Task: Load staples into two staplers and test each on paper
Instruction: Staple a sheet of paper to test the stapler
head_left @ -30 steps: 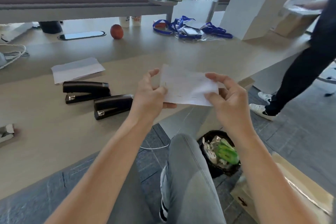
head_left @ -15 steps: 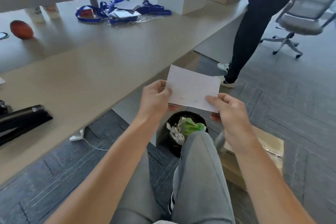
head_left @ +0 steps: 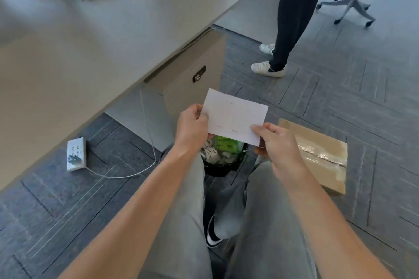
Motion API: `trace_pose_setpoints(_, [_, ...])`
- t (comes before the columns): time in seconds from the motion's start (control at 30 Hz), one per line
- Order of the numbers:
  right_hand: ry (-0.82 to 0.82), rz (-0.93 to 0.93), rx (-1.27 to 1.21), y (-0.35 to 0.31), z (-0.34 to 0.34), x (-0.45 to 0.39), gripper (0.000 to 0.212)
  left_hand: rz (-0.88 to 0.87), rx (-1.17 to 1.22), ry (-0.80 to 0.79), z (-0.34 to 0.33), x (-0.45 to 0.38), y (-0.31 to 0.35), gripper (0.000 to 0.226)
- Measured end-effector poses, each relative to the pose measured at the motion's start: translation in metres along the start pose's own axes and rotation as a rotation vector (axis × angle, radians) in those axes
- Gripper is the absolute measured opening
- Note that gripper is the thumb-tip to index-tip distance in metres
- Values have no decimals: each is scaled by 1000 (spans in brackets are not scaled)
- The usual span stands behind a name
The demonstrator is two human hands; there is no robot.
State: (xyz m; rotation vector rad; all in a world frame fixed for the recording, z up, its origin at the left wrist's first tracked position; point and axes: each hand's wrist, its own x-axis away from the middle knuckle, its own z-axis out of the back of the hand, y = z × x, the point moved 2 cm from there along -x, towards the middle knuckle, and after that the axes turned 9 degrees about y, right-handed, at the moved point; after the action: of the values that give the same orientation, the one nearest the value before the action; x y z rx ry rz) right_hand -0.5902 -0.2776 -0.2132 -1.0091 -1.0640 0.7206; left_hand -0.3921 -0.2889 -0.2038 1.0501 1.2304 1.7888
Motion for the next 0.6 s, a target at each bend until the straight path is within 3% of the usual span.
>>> trace_pose_setpoints(0.07, [39, -40, -11, 14, -7, -13, 11, -1, -46, -14, -4, -11, -17, 19])
trace_pose_setpoints(0.13, [80, -99, -26, 30, -18, -29, 12, -81, -241, 2, -5, -20, -37, 28])
trace_pose_setpoints(0.23, [142, -204, -67, 56, -37, -57, 16, -289, -839, -4, -3, -28, -77, 45])
trace_pose_setpoints(0.33, [170, -294, -44, 87, -59, -86, 23, -342, -1293, -124, -4, -29, -108, 53])
trace_pose_setpoints(0.6, [212, -445, 19, 157, -108, -134, 17, -407, -1315, -35, 1, -35, -117, 48])
